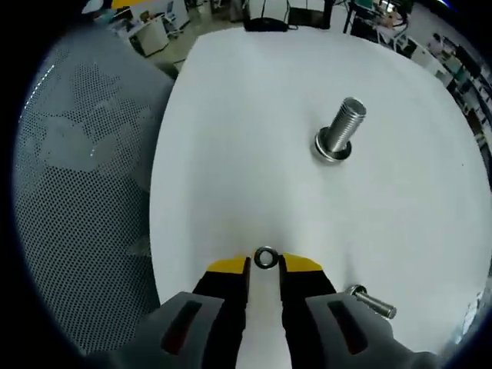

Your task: Place the washer onto the threaded stud by aligning its center hole with the stud, sliding it down to the base, and recovering from edge contact or off-axis alignment until the washer reaches the visible bottom stop.

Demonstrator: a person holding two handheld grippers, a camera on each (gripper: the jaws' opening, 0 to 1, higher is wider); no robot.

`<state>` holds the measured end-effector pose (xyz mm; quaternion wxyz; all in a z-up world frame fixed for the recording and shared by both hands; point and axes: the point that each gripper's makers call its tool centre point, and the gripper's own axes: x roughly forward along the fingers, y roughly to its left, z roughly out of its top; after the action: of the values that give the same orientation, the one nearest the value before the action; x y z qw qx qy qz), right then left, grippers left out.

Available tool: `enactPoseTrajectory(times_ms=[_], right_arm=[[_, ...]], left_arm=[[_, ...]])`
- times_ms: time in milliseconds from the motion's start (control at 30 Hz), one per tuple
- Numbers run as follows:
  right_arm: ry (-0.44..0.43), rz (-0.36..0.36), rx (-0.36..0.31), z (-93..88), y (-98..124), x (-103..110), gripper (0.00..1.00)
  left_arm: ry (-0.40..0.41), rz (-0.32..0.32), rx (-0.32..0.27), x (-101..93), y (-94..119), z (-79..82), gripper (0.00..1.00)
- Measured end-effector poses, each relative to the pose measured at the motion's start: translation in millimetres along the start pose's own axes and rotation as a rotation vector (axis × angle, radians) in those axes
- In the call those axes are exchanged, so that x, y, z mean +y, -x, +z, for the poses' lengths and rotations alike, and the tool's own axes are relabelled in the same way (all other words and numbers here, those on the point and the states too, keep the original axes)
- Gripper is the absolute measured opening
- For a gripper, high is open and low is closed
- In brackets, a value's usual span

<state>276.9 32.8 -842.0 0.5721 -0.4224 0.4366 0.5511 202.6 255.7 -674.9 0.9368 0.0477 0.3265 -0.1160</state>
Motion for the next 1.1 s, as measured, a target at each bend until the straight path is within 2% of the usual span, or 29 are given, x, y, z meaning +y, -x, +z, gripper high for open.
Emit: enactPoseTrajectory(times_ms=[100, 200, 400, 567, 667, 767, 867, 1000, 1100], right_arm=[[0.058, 0.001, 0.050, 0.8, -0.5, 0.9, 0.16], [0.049, 0.003, 0.100, 1.1, -1.0, 0.9, 0.15], [0.084, -0.023, 0.265, -1.2, -2.2, 1.5, 0.15], [0.041, -0.017, 0.282, -0.2, -2.0, 0.8, 0.15], [0.041, -0.043, 0.278, -0.6, -3.2, 1.6, 0.15], [-0.017, -0.072, 0.230, -0.3, -2.2, 1.1, 0.15], [-0.025, -0.070, 0.198, -1.0, -0.2, 1.4, 0.15], [-0.065, -0.090, 0.103, -0.2, -0.8, 1.5, 0.14], [-0.168, -0.077, 0.008, 0.4, 0.0, 1.6, 0.14]], left_arm=[[-0.001, 0.001, 0.003, -0.2, -0.3, -0.5, 0.18], [-0.001, 0.002, 0.000, -0.4, 0.1, -0.1, 0.18], [-0.007, 0.000, 0.007, -1.3, -0.6, -1.4, 0.18], [-0.005, -0.001, 0.009, -0.9, -0.7, -2.1, 0.18], [-0.007, 0.000, 0.008, -0.7, -0.3, -1.5, 0.18], [-0.007, 0.000, 0.005, 0.2, -0.5, -0.9, 0.18], [0.003, 0.006, -0.020, 3.0, 1.7, 3.3, 0.17], [0.005, 0.007, -0.029, 3.0, 1.8, 4.3, 0.17], [0.005, 0.003, -0.026, 1.7, 1.4, 3.8, 0.18]])
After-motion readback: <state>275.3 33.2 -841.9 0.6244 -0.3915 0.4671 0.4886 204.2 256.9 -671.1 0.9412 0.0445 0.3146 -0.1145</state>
